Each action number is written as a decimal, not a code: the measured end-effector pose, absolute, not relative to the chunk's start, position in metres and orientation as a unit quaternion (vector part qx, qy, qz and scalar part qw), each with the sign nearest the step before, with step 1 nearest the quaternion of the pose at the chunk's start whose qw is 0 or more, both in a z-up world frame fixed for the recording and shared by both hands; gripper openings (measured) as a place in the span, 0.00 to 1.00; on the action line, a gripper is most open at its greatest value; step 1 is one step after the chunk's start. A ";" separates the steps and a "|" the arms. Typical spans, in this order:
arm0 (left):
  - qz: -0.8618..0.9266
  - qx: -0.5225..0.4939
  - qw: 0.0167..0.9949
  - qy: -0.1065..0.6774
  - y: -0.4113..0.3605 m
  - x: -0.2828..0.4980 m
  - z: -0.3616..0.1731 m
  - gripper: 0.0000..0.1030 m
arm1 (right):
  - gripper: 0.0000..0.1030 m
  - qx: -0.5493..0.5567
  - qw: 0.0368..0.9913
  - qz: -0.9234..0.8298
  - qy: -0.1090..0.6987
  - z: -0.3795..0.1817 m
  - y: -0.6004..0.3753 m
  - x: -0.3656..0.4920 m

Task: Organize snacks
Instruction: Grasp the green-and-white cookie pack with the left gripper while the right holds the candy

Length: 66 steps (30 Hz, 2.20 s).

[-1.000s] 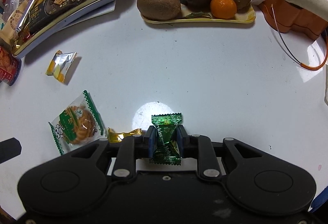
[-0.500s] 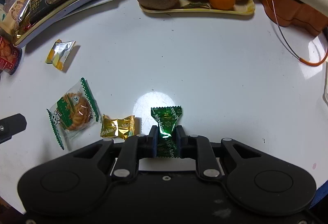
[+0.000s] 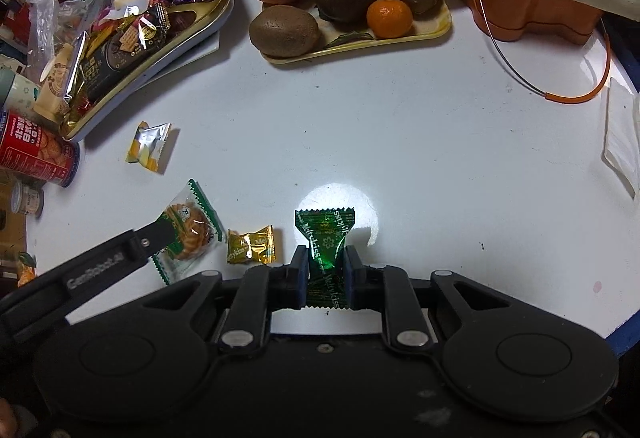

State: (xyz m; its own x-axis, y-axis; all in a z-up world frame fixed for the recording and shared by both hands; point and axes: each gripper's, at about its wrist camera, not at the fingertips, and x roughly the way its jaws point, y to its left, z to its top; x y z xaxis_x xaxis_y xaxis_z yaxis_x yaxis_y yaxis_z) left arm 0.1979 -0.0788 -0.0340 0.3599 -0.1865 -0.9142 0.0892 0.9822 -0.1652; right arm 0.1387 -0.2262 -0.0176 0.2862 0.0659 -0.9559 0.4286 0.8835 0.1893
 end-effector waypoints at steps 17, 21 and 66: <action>-0.031 0.012 0.831 0.555 -0.103 0.208 -0.065 0.66 | 0.19 0.226 0.770 -0.105 0.587 -0.013 -0.225 0.131; -0.030 0.013 0.824 0.566 -0.102 0.211 -0.072 0.72 | 0.19 0.229 0.770 -0.103 0.587 -0.012 -0.225 0.131; -0.067 -0.029 0.826 0.558 -0.083 0.201 -0.031 0.60 | 0.19 0.262 0.753 -0.126 0.591 -0.020 -0.242 0.139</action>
State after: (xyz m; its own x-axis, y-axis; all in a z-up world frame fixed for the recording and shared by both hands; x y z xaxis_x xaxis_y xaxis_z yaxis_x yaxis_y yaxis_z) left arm 0.2013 -0.0830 -0.0312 0.3674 -0.1420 -0.9191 0.0783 0.9895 -0.1215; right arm 0.1393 -0.2423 -0.0204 0.2701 0.1195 -0.9554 0.4999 0.8306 0.2453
